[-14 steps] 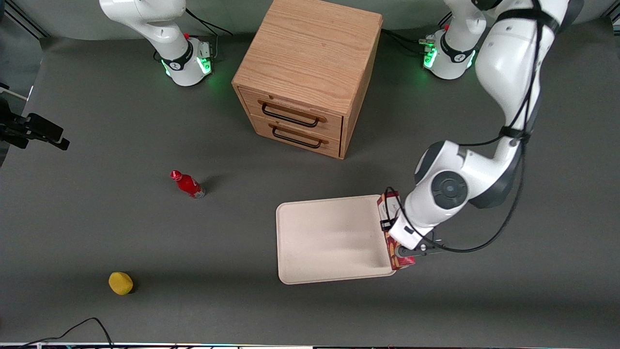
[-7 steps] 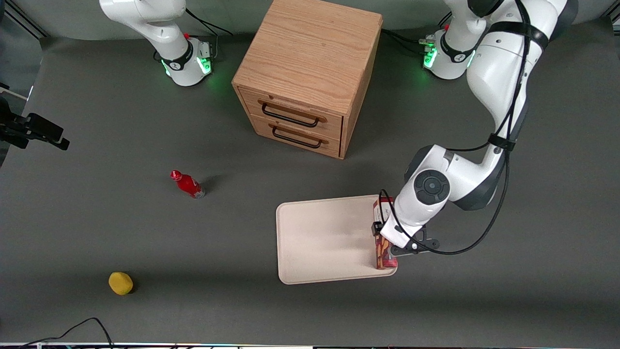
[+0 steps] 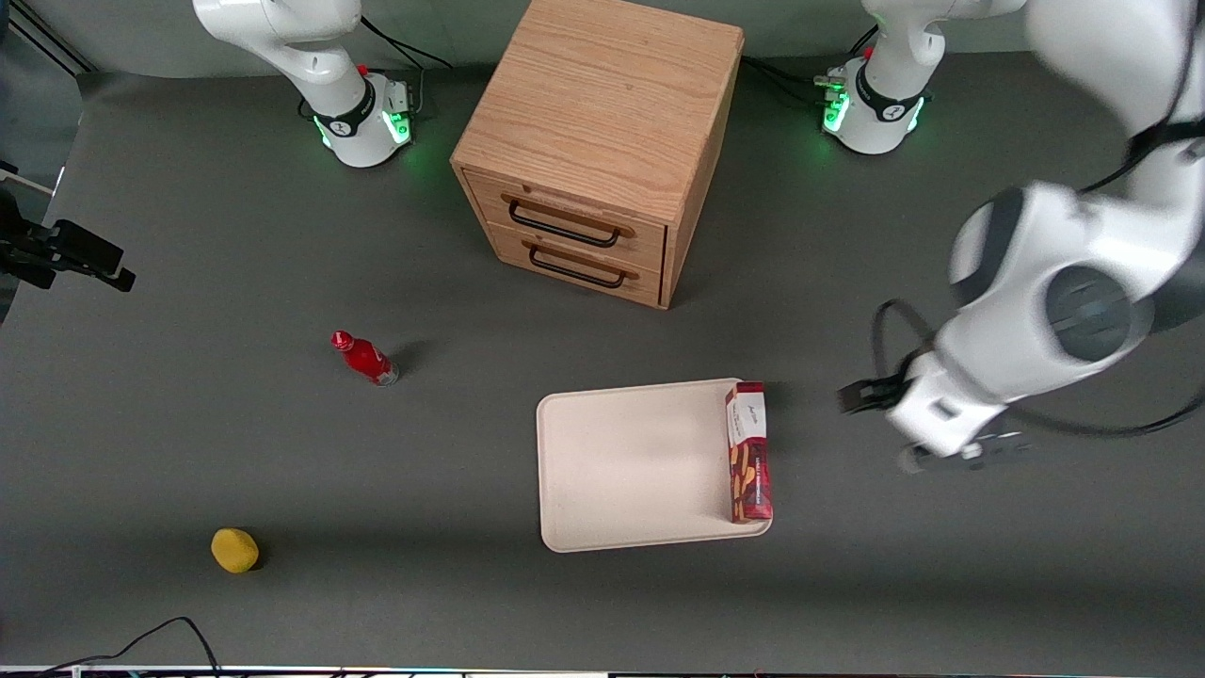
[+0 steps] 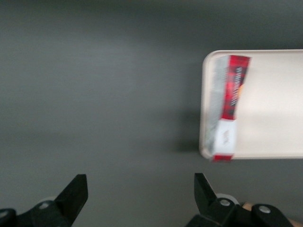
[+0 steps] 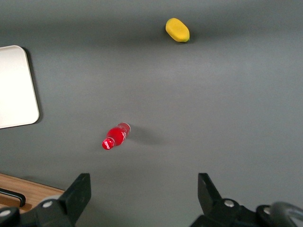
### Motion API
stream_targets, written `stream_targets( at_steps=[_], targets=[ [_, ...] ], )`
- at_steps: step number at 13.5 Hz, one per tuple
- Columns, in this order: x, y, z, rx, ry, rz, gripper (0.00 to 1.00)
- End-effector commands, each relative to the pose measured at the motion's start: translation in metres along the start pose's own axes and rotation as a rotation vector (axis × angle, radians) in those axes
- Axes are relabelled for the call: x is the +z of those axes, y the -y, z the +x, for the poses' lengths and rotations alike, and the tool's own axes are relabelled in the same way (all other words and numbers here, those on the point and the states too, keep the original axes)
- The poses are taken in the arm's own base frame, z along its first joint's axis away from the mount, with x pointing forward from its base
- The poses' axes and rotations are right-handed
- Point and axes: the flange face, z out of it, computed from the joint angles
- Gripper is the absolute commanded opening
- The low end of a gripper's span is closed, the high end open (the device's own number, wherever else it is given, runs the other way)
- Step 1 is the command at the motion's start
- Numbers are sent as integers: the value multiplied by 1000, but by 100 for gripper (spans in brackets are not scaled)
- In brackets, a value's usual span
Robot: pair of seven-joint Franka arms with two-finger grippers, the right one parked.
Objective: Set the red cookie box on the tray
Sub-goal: 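Open the left gripper and withdraw it from the box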
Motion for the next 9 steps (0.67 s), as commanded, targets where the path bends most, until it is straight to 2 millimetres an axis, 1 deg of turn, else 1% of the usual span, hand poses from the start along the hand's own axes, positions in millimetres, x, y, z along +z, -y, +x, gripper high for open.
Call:
stream_targets(
  at_steps=[1, 2, 3, 4, 5, 7, 8, 9],
  targets=[
    [-58, 62, -45, 64, 50, 30, 100],
    [-66, 78, -59, 74, 71, 38, 100],
    [-68, 91, -70, 69, 72, 38, 100],
    [-69, 98, -75, 72, 82, 33, 100],
    [-68, 99, -74, 66, 90, 34, 100],
    [-77, 113, -69, 44, 93, 7, 100],
    [-82, 113, -66, 49, 87, -13, 100],
    [-81, 111, -65, 57, 88, -9, 100]
  ],
)
